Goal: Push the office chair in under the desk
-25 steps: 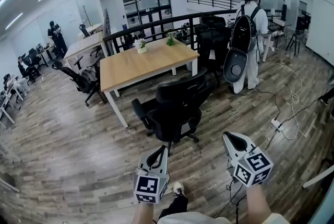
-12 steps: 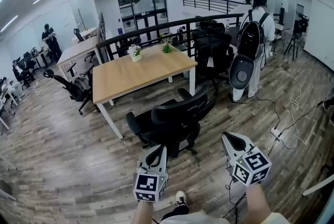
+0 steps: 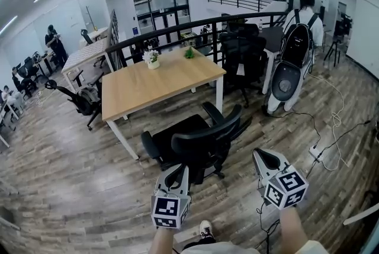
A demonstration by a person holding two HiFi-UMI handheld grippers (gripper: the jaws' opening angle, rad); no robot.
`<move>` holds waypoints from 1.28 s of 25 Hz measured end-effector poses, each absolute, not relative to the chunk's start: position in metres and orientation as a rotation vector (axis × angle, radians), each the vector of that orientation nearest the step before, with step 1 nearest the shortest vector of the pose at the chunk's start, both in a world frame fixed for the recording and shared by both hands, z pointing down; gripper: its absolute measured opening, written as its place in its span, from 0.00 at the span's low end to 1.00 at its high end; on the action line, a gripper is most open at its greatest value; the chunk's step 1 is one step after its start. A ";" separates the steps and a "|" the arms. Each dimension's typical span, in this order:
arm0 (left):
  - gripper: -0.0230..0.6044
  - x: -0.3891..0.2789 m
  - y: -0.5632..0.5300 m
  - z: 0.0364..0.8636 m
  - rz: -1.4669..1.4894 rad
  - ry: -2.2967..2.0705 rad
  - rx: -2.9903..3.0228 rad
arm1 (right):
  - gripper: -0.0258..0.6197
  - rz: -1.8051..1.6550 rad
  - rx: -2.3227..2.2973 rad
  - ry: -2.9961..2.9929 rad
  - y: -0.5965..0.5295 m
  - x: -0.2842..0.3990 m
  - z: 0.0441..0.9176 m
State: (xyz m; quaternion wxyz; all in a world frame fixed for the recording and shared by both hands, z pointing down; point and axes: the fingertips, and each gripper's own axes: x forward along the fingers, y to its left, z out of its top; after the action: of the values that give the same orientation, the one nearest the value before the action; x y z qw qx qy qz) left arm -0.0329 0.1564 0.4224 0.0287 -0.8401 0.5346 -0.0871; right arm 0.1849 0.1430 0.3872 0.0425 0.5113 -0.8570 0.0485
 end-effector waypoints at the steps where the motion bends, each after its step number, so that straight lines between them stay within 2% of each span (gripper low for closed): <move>1: 0.11 -0.034 0.152 0.423 -0.275 1.652 -2.592 | 0.08 0.154 1.568 -2.621 0.139 0.185 0.388; 3: 0.11 -0.037 0.145 0.424 -0.279 1.659 -2.590 | 0.08 0.168 1.578 -2.619 0.130 0.185 0.391; 6: 0.12 -0.042 0.135 0.424 -0.274 1.674 -2.583 | 0.20 0.194 1.588 -2.610 0.119 0.183 0.396; 12: 0.38 -0.053 0.107 0.433 -0.305 1.709 -2.582 | 0.31 0.222 1.571 -2.561 0.093 0.179 0.411; 14: 0.41 -0.056 0.097 0.436 -0.316 1.708 -2.586 | 0.32 0.223 1.577 -2.541 0.084 0.179 0.415; 30: 0.44 -0.073 0.033 0.456 -0.326 1.677 -2.632 | 0.32 0.232 1.611 -2.468 0.020 0.176 0.441; 32: 0.45 -0.072 0.029 0.456 -0.312 1.674 -2.636 | 0.34 0.238 1.583 -2.470 0.012 0.173 0.446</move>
State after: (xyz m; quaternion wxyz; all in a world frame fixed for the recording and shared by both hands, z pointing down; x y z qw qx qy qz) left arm -0.0720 0.0289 0.4561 0.0018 -0.8399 0.5335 -0.0995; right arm 0.1732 0.0121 0.4458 0.0988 0.5351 -0.8351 0.0805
